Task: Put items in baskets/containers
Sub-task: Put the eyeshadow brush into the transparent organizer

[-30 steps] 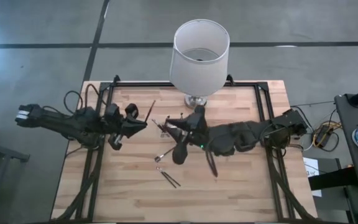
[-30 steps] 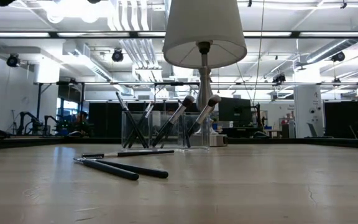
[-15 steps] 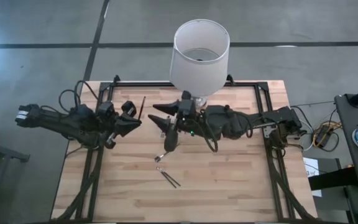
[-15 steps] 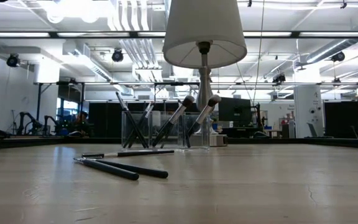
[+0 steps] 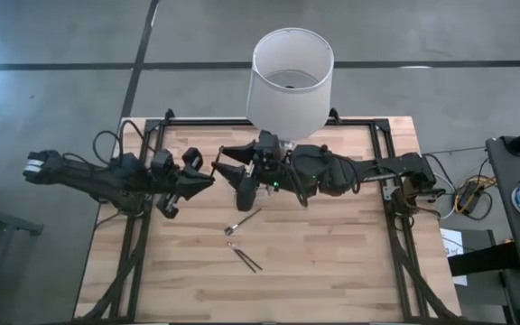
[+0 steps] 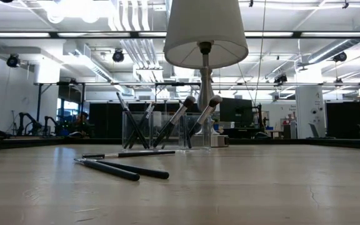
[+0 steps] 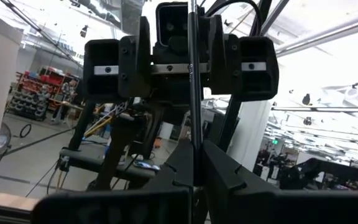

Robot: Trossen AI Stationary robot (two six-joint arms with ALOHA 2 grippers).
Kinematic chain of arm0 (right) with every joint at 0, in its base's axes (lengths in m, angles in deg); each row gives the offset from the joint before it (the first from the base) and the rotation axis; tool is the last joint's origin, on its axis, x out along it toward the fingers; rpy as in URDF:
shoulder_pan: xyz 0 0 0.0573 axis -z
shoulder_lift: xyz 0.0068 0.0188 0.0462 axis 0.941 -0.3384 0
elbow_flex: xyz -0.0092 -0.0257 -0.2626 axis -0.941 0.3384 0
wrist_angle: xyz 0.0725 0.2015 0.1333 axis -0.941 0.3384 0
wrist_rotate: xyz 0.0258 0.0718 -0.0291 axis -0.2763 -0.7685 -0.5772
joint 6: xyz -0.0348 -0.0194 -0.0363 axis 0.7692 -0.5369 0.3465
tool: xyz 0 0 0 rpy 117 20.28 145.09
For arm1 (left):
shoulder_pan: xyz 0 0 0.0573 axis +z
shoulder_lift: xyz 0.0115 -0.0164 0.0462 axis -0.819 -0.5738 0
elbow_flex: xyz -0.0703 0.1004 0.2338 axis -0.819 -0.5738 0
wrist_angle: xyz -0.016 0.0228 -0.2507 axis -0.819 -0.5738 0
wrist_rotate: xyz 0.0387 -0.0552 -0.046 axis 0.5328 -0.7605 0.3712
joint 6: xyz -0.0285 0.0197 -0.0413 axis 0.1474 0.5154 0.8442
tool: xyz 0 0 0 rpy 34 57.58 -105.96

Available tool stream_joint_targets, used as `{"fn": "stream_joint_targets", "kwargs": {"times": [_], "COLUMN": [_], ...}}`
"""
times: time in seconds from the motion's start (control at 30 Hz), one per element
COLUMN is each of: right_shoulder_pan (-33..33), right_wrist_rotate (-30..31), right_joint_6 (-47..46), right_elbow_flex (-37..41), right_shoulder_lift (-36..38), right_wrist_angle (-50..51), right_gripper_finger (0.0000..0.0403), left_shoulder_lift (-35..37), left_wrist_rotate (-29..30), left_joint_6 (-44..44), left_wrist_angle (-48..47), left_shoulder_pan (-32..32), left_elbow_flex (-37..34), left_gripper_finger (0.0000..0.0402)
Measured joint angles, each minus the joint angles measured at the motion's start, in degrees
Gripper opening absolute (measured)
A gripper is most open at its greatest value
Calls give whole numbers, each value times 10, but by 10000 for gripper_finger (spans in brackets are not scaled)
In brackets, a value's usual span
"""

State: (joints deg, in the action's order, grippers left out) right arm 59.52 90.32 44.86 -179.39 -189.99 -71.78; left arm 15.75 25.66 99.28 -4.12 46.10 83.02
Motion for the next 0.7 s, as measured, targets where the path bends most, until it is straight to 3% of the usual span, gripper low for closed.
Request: {"fn": "stream_joint_targets", "kwargs": {"times": [0.37,0.7], "right_shoulder_pan": [0,1], "right_wrist_rotate": [9,14], "right_joint_6": [6,-7], "right_elbow_flex": [0,0], "right_shoulder_lift": [0,0], "right_wrist_angle": [-4,-6], "right_gripper_finger": [203,135], "left_shoulder_lift": [-4,-6], "left_wrist_rotate": [4,6], "left_joint_6": [-11,-12], "left_wrist_angle": [13,11], "left_shoulder_pan": [0,6], "left_elbow_flex": [2,2], "left_gripper_finger": [12,12]}}
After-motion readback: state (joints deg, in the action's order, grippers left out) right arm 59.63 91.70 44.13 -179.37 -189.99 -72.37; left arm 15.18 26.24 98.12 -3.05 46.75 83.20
